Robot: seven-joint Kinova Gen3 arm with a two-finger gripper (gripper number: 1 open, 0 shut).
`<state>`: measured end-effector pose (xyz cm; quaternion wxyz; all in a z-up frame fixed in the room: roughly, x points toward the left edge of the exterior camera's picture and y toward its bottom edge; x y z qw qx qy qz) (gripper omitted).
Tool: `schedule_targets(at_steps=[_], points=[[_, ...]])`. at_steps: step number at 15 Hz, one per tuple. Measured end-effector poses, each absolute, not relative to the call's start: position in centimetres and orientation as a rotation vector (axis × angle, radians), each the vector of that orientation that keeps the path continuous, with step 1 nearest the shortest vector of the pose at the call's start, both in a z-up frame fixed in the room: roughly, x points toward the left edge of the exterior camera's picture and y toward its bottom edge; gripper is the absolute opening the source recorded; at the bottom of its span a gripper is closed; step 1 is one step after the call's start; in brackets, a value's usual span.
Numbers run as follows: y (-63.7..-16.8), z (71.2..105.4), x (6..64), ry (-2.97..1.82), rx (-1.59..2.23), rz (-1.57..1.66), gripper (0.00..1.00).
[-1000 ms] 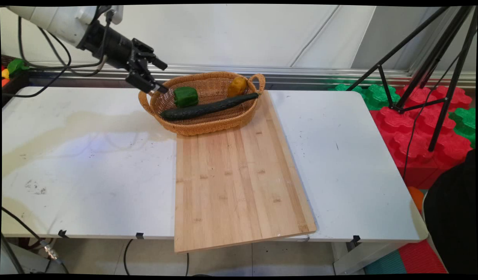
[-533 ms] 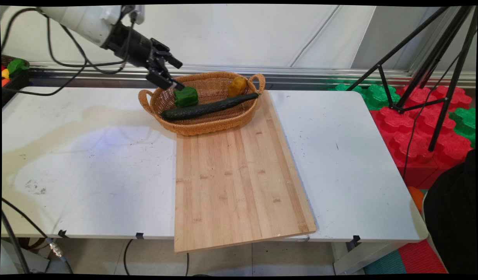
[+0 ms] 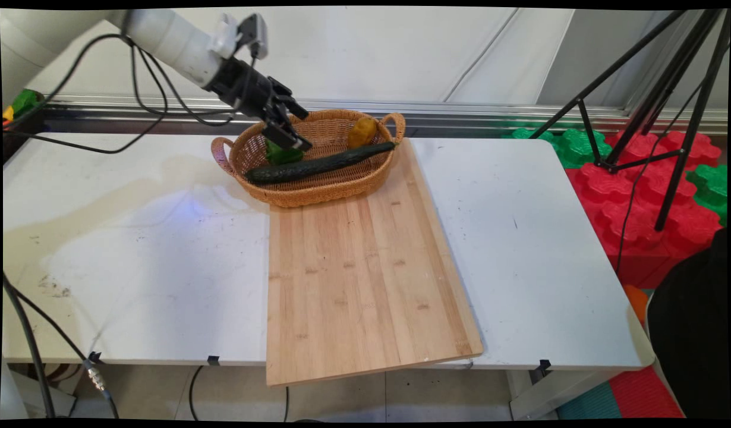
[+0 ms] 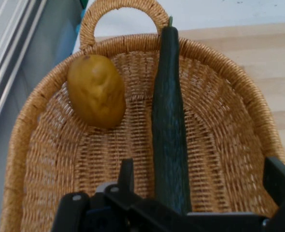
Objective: Pick up the cucumber from the vegetable basket
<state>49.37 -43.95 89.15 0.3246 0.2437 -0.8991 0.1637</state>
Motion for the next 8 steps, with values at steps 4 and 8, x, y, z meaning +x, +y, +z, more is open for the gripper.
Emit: schedule_targets(at_steps=[4,8], points=[[-46.4,86.8,48.0,-2.379,0.633,0.406,1.0],[-48.7,84.4,47.0,-2.405,0.621,0.388,1.0]])
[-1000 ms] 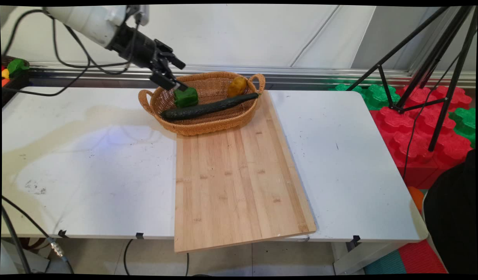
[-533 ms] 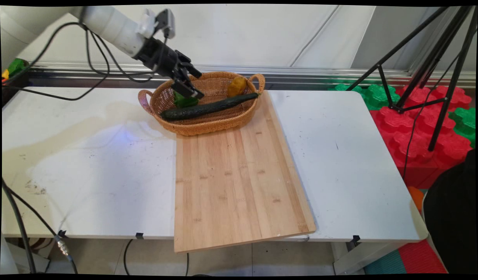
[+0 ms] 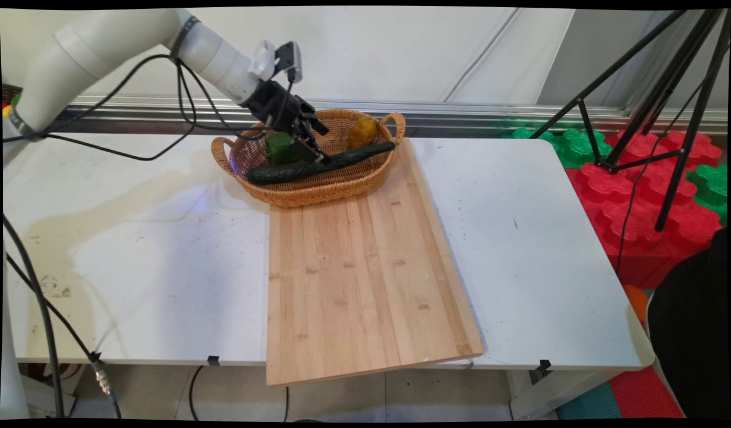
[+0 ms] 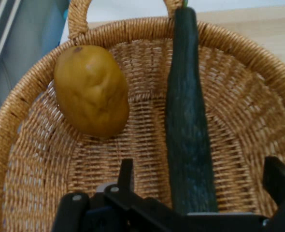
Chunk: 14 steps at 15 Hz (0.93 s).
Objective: Pick up the cucumber from the vegetable basket
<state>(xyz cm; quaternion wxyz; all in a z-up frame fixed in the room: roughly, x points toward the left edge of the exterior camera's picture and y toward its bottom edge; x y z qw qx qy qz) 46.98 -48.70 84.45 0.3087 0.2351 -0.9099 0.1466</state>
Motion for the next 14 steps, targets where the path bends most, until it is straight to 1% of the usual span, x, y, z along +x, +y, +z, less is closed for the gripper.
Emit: schedule_targets(at_steps=[6,14], points=[[-50.5,82.1,46.3,-2.434,0.619,0.363,1.0],[-51.9,80.1,45.6,-2.441,0.635,0.335,1.0]])
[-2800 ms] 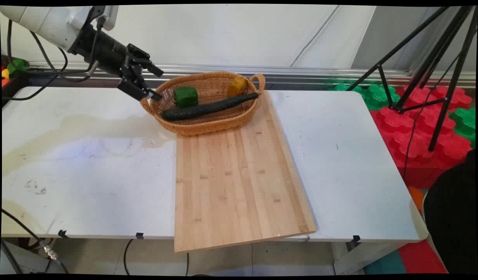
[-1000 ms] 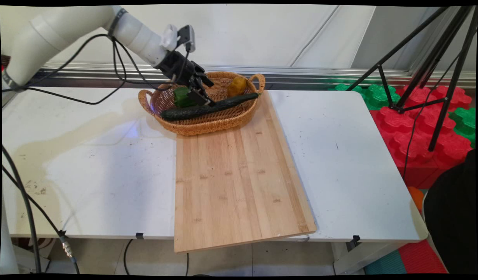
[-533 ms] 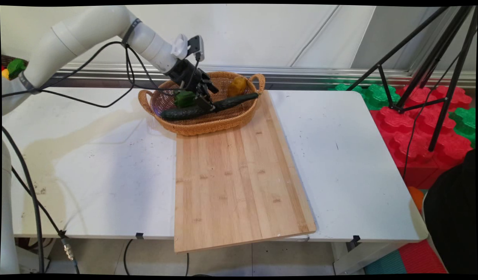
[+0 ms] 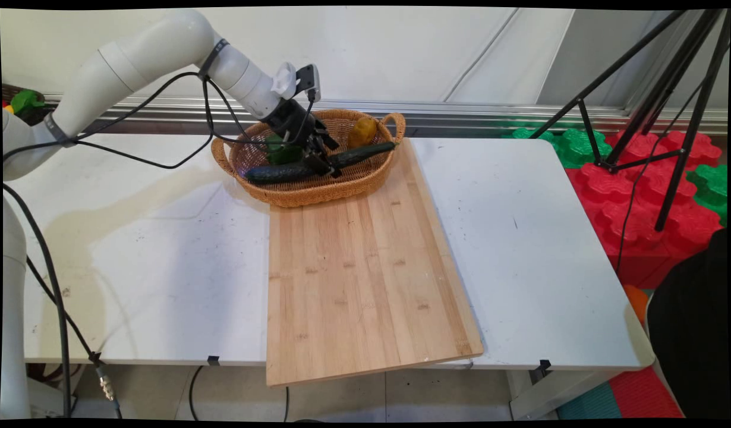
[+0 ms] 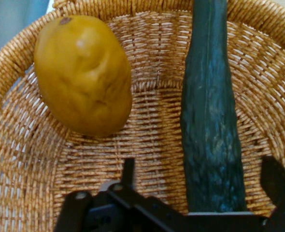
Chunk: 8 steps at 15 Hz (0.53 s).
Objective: Pick up the cucumber from the vegetable basket, then place the picked object on the cutting board
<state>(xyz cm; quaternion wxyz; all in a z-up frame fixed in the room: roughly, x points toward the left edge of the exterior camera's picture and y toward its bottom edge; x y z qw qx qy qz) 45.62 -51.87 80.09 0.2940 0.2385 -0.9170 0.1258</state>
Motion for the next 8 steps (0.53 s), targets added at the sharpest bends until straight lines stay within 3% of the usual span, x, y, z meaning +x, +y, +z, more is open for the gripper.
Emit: schedule_targets(at_steps=[1,2,8], points=[[-51.95,79.93,45.6,-2.44,0.64,0.33,1.0],[-52.0,79.8,45.59,-2.438,0.644,0.326,0.0],[-52.05,79.55,45.73,-2.411,0.68,0.306,0.0]])
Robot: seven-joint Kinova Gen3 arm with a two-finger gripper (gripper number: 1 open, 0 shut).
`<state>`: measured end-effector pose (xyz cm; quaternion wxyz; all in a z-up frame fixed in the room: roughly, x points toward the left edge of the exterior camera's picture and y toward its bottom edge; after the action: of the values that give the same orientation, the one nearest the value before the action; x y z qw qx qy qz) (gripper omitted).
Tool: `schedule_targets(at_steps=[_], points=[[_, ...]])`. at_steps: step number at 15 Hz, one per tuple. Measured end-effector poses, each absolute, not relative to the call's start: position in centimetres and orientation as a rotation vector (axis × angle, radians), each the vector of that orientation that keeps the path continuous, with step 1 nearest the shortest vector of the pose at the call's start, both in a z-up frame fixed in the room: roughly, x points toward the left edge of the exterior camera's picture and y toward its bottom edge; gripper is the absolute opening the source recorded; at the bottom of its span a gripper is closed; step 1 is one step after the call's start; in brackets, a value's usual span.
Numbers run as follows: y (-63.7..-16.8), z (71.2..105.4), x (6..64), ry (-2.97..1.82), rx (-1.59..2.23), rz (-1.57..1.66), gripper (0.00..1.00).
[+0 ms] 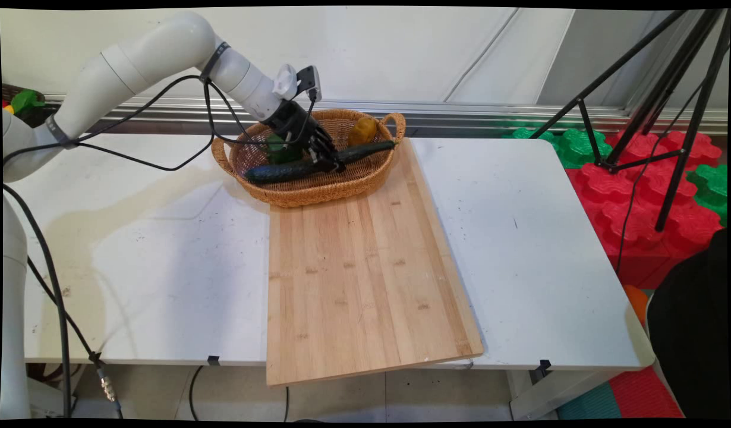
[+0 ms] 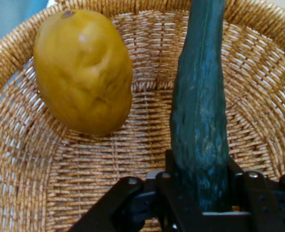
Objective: Place the picked object on the cutting board
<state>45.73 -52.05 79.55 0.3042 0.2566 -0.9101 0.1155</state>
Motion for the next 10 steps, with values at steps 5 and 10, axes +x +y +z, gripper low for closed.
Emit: schedule_targets(at_steps=[5,10], points=[[-51.9,79.8,46.0,-2.389,0.703,0.298,0.0],[-51.4,80.8,46.4,-2.354,0.708,0.291,0.0]])
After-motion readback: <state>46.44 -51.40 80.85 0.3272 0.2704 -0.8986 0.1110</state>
